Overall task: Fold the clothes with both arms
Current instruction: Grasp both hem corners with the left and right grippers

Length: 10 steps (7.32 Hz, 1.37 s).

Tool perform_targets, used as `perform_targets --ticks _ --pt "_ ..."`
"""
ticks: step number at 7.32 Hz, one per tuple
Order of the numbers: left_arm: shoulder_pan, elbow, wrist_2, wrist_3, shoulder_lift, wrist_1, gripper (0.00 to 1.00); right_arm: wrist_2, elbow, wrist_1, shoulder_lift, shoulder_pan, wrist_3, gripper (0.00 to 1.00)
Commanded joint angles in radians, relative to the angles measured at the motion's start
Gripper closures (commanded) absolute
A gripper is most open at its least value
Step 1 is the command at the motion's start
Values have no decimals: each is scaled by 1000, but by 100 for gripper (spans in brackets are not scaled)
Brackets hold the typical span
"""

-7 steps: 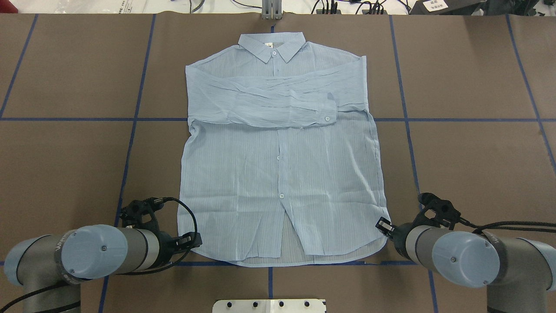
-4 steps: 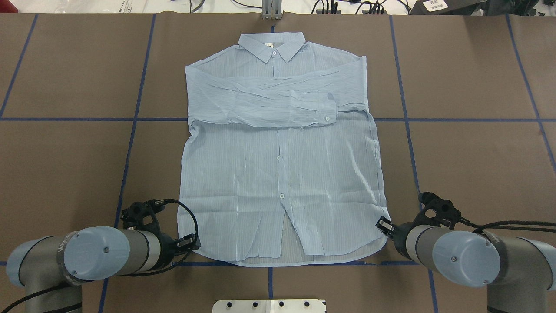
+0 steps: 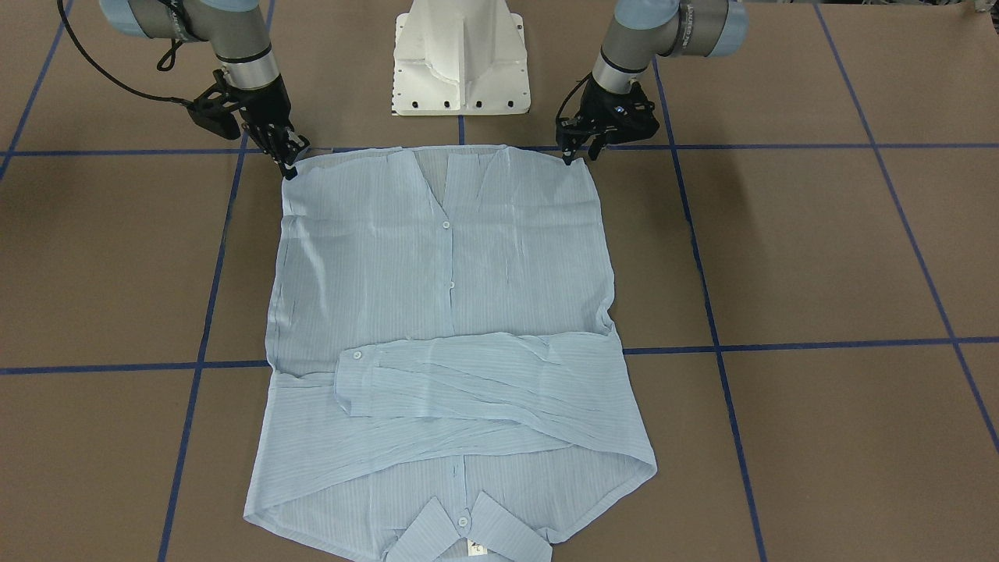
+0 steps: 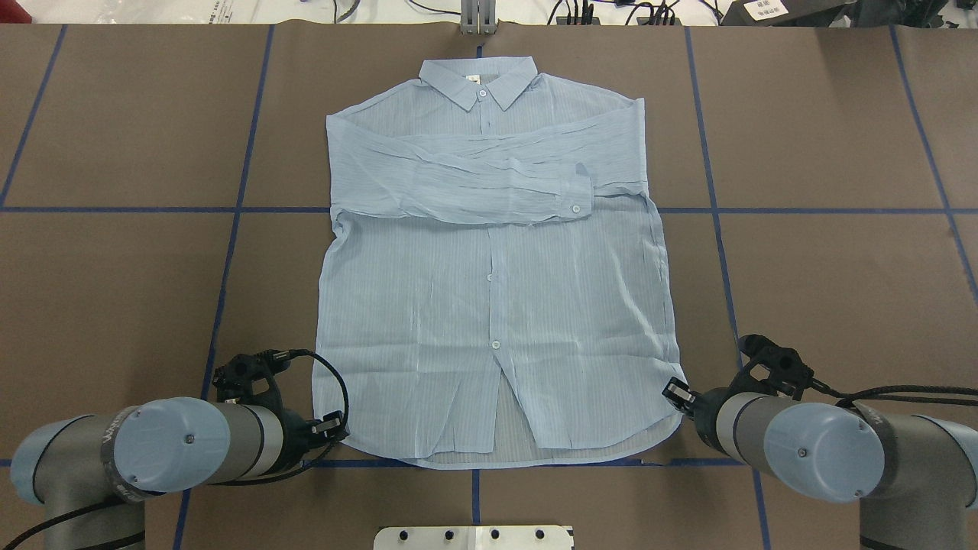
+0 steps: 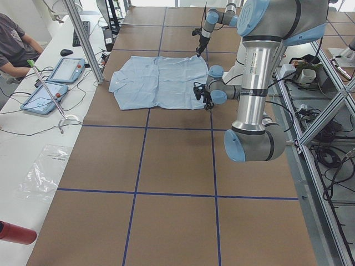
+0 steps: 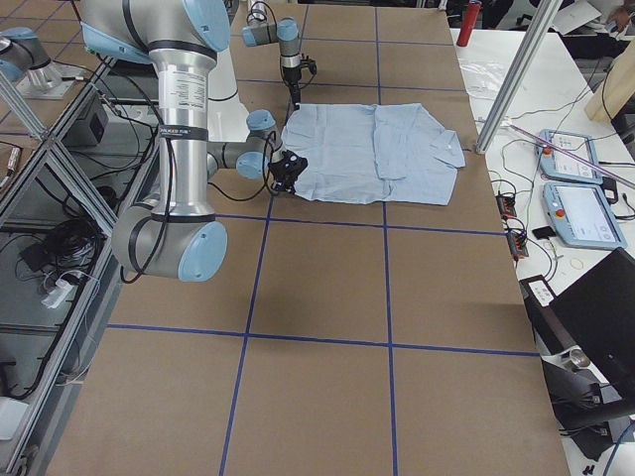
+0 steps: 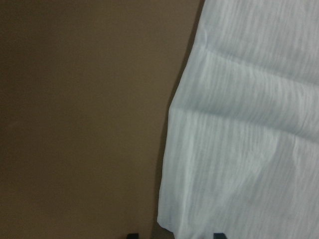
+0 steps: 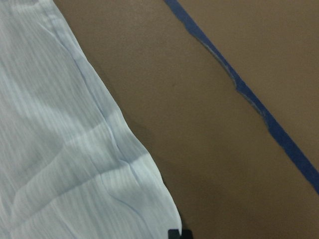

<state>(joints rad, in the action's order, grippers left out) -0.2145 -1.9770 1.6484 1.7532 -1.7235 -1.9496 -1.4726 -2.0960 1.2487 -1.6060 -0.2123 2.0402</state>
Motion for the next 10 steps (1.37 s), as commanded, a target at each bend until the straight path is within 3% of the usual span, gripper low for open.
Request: perform_targets --ticks 1,4,5,6,7,10 --pt "-2 1 -2 -3 -2 21 41 0 -1 0 0 1 0 100" --pt "-3 4 -5 -7 -7 21 43 0 -1 0 -2 -1 0 100" --pt "-3 4 -19 -8 -8 21 51 0 -1 0 -2 -1 0 100" --pt "-6 4 -31 -8 -17 21 71 0 -1 0 -2 -1 0 100" --pt "-8 3 -33 -9 -21 21 98 0 -1 0 -2 -1 0 100" --pt "-29 -32 -42 -12 -19 23 100 2 -10 0 -2 -1 0 100"
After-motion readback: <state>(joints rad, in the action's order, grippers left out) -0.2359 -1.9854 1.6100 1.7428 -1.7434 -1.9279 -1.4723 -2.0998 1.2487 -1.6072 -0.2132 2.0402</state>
